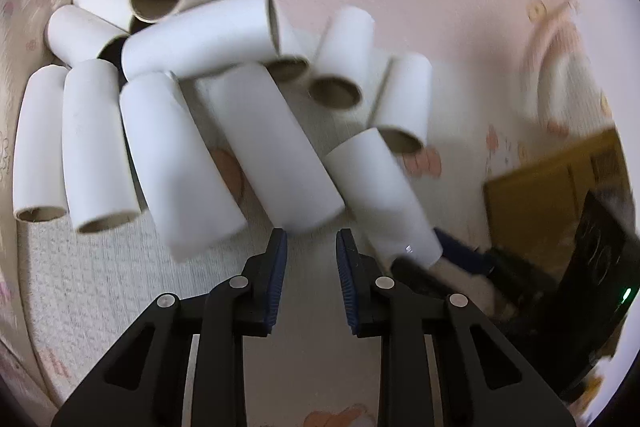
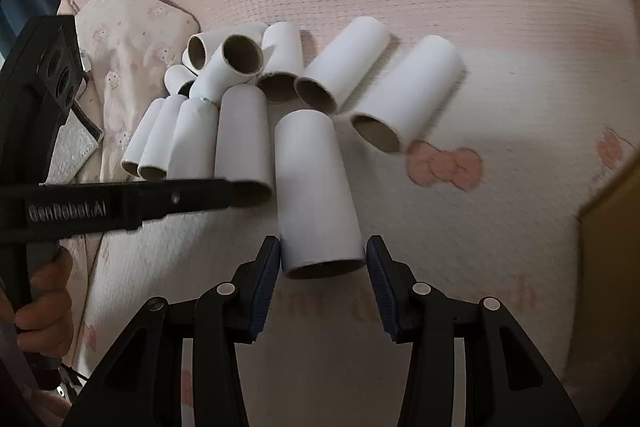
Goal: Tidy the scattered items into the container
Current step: 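Grasp a white cardboard tube with the right gripper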
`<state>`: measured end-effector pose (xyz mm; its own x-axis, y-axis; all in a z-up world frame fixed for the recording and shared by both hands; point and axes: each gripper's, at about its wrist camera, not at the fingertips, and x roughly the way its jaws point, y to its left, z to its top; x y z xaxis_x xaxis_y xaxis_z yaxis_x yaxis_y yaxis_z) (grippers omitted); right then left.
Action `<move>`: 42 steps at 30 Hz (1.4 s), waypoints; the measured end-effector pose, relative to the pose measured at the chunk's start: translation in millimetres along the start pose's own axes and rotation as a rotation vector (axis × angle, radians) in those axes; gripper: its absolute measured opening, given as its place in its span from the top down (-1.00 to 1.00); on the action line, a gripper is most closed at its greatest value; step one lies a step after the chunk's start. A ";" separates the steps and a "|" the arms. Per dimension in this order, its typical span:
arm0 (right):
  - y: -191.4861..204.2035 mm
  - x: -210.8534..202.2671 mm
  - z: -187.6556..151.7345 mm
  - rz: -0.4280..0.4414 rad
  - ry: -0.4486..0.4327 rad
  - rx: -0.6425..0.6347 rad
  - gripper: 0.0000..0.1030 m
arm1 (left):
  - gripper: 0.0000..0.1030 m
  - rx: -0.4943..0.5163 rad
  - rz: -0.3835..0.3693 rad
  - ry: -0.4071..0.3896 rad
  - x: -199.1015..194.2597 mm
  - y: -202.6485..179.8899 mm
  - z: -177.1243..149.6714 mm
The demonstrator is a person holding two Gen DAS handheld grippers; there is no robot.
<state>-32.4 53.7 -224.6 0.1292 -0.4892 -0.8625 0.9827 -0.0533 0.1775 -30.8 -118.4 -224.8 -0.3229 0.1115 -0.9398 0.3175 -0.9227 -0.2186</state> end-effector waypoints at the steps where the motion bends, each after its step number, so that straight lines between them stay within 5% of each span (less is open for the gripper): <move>1: -1.5 -3.0 -3.1 -0.001 0.008 0.002 0.18 | 0.45 0.010 0.002 0.004 0.0 -1.6 -3.8; 7: -5.0 -15.9 -8.7 -0.001 0.007 0.019 0.17 | 0.44 -0.050 -0.033 -0.030 -13.0 -0.2 -11.1; 12: -1.9 -12.7 -0.3 -0.006 0.018 0.022 0.11 | -0.16 -0.071 -0.037 -0.092 -21.2 0.2 17.3; 25: 3.2 12.3 16.1 -0.051 0.083 -0.040 0.10 | -0.08 -0.203 0.018 -0.023 30.2 22.8 55.8; 26: 3.0 14.6 17.2 -0.046 0.087 -0.039 0.10 | 0.04 -0.195 0.040 -0.022 31.3 22.4 56.4; 42: 7.8 17.9 2.2 -0.079 0.149 -0.078 0.15 | 0.04 0.014 0.039 0.040 25.8 -1.1 10.2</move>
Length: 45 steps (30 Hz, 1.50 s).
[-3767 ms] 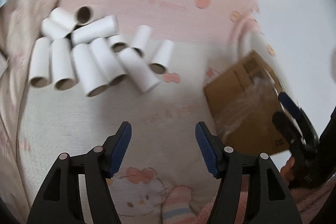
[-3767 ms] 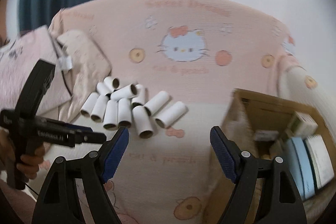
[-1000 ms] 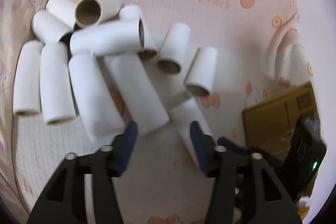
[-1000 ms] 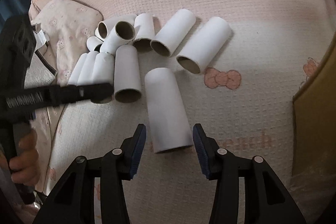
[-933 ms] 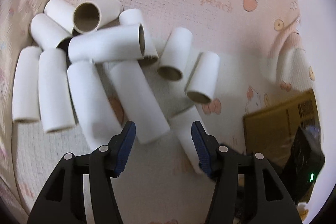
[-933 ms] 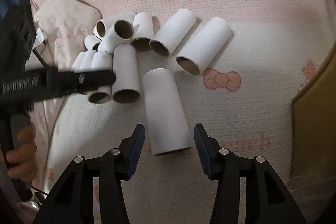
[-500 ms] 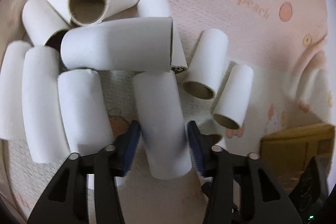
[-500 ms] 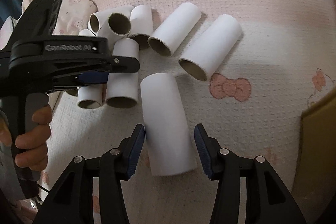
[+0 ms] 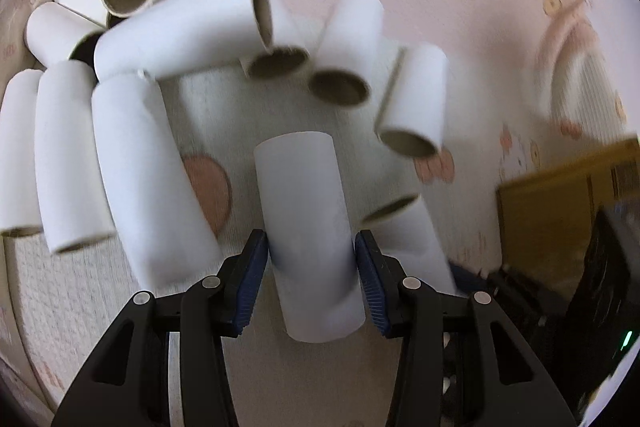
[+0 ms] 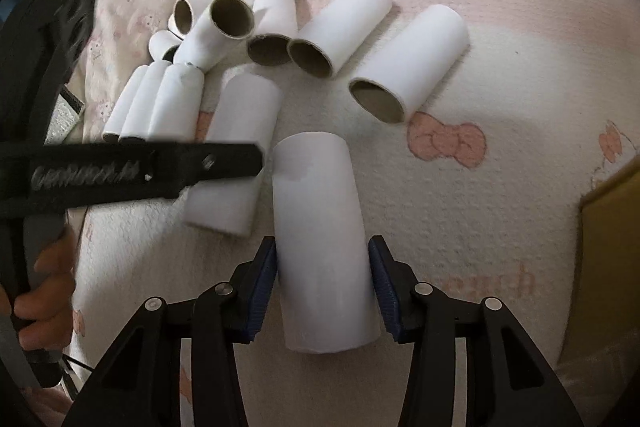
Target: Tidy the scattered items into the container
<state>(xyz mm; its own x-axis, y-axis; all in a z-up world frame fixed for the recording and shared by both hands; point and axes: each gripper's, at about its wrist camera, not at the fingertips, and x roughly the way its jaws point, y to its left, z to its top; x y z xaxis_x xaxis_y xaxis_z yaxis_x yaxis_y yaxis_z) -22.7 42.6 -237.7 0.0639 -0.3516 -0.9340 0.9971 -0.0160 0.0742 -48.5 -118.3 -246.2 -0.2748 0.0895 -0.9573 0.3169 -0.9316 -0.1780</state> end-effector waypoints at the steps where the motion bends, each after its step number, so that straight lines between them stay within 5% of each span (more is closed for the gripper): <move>1: -1.4 -0.3 -3.3 -0.005 0.001 0.005 0.15 | 0.04 0.023 0.005 0.004 -0.7 -2.5 -4.6; 11: -7.2 -22.6 -28.8 -0.143 0.033 0.006 0.16 | 0.04 0.271 0.079 0.024 -10.8 -33.3 -54.9; 26: -13.8 -13.7 -33.0 -0.103 0.023 0.037 0.15 | 0.04 0.163 0.054 0.036 -2.8 -19.4 -43.2; 45: -11.3 -21.5 -47.1 -0.138 0.006 0.016 0.19 | 0.08 0.167 0.038 -0.051 -16.8 -18.9 -59.4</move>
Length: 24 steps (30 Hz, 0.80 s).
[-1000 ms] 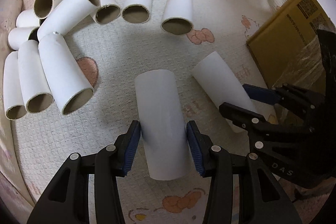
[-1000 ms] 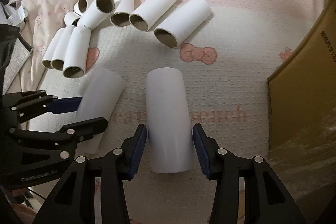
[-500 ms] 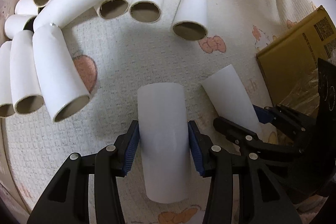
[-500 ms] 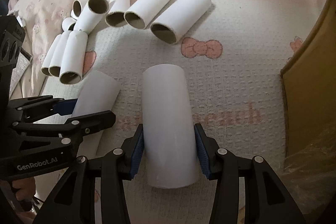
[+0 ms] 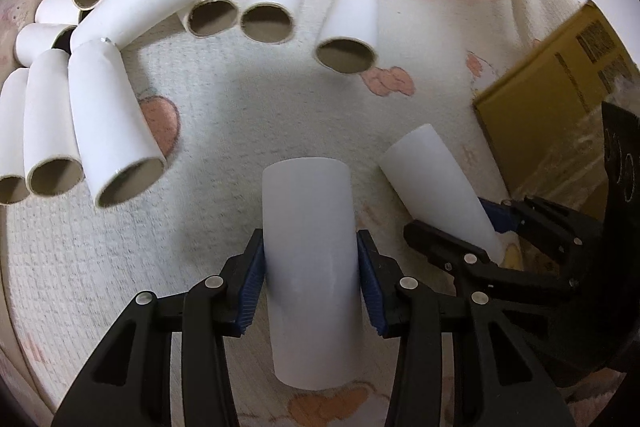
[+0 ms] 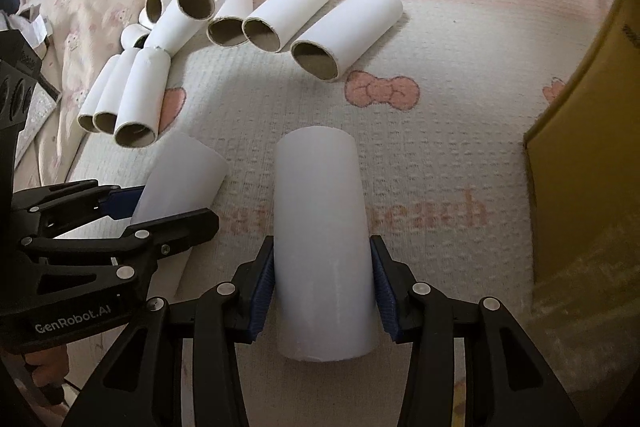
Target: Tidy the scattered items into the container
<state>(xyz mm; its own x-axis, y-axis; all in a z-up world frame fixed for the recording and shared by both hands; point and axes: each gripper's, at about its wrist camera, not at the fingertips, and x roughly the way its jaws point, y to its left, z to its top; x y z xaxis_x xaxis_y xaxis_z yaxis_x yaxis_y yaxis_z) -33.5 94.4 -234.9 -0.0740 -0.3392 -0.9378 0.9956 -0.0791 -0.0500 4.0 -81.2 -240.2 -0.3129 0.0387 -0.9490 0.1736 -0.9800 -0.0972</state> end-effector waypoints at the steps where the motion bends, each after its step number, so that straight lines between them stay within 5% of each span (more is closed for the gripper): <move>1: 0.2 -3.3 -1.6 -0.004 -0.005 -0.002 0.19 | 0.08 0.001 -0.002 -0.002 -4.0 0.2 -2.8; 12: -2.7 -63.7 -5.0 0.000 -0.136 0.087 0.20 | 0.09 0.068 -0.019 -0.192 -81.6 -24.4 -6.3; 24: 10.5 -168.0 -14.0 -0.064 -0.394 0.134 0.20 | 0.09 0.224 -0.051 -0.375 -146.4 -93.7 14.1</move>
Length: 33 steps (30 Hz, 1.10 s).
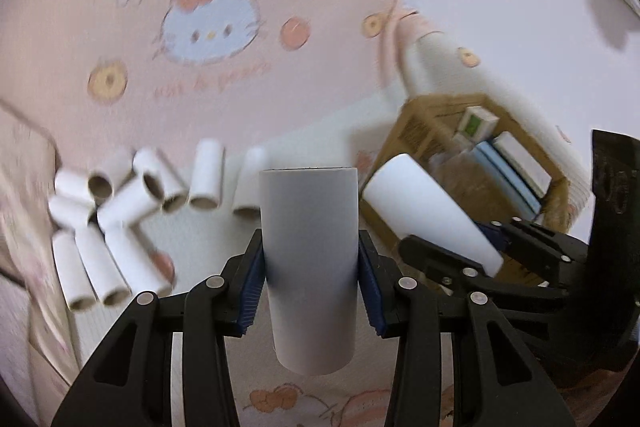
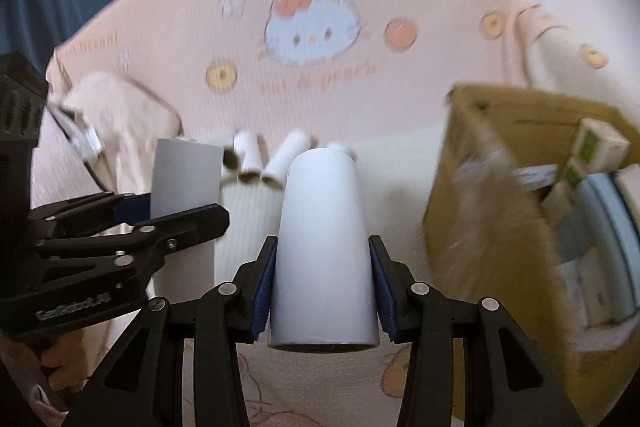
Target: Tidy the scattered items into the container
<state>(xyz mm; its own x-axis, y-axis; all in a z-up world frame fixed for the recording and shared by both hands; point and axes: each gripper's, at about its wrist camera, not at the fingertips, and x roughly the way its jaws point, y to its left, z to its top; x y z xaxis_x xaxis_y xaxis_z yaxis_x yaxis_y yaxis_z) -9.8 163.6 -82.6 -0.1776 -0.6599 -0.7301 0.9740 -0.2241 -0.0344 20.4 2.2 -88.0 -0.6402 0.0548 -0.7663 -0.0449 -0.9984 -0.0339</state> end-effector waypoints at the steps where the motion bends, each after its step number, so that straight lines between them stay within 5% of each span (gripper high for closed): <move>1: -1.8 -7.0 1.9 -0.006 -0.013 0.005 0.20 | 0.09 0.008 -0.006 -0.010 -4.9 -3.8 3.9; 15: -49.3 -90.3 18.9 -0.058 -0.155 0.119 0.20 | 0.10 0.159 -0.117 -0.123 -25.1 -86.3 50.2; 33: -118.5 -100.8 48.8 -0.156 0.009 0.196 0.20 | 0.10 0.172 -0.381 0.007 21.2 -145.9 107.1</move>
<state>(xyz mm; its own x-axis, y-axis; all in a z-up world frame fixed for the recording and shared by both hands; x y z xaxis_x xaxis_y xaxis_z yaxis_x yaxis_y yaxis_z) -114.1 221.7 28.4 -0.3217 -0.6000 -0.7325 0.8887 -0.4582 -0.0150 -68.8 150.4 -30.6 -0.5481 0.4188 -0.7240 -0.4053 -0.8902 -0.2082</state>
